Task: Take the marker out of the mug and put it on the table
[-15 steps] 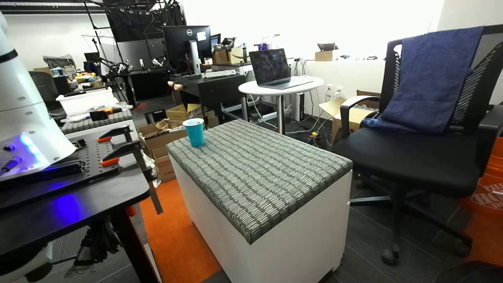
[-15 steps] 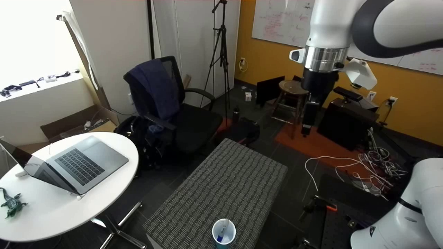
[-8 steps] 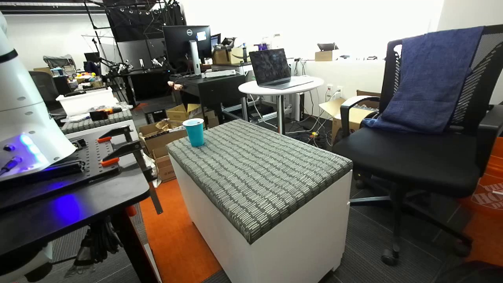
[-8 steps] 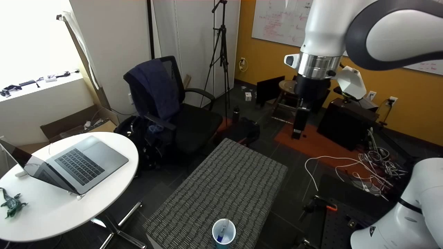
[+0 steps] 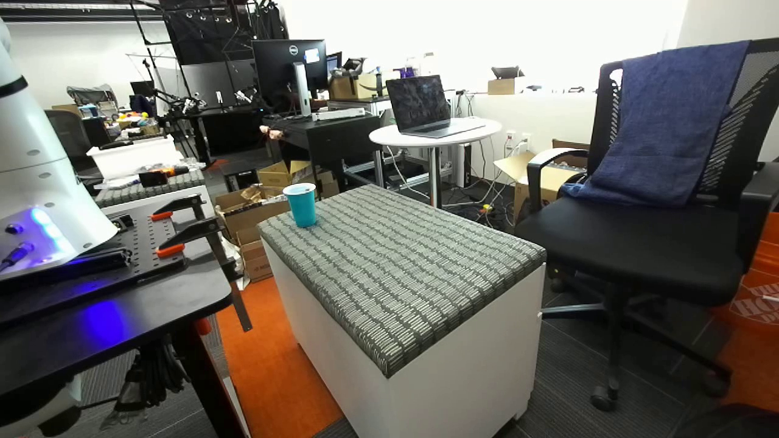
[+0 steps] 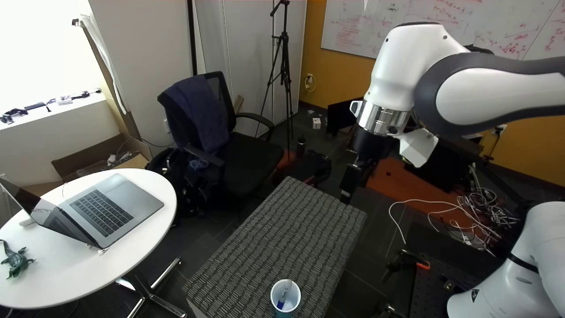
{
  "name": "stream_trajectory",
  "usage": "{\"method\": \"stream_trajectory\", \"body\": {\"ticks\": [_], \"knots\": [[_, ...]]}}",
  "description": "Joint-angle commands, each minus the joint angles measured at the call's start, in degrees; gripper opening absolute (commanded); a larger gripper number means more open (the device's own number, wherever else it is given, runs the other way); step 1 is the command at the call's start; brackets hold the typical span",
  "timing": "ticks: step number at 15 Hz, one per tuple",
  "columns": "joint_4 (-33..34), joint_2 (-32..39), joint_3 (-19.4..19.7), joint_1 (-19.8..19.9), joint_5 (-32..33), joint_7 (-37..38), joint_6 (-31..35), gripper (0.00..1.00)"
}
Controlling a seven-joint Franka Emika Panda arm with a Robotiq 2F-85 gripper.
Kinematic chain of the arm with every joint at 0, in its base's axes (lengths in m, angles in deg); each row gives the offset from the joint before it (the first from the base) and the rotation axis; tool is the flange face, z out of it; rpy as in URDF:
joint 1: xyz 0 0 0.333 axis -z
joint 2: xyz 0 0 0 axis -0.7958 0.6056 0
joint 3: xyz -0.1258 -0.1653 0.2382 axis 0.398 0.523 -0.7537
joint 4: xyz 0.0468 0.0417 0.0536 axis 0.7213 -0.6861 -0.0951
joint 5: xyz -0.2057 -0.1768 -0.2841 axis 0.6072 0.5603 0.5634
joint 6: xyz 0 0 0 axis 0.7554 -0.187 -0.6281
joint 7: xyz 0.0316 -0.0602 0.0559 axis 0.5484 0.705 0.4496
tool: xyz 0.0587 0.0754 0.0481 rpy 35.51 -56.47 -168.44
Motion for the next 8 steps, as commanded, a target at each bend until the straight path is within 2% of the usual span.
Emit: {"method": "stream_trajectory", "body": {"ticks": [1, 6, 8], "knots": [[-2.6, 1.8, -2.6, -0.3, -4.3, 8.0, 7.6, 1.0], [-3.4, 6.2, -5.7, -1.5, -7.6, 15.2, 14.6, 1.0], [-3.2, 5.6, -5.2, -1.5, -6.3, 13.6, 12.9, 1.0]]}}
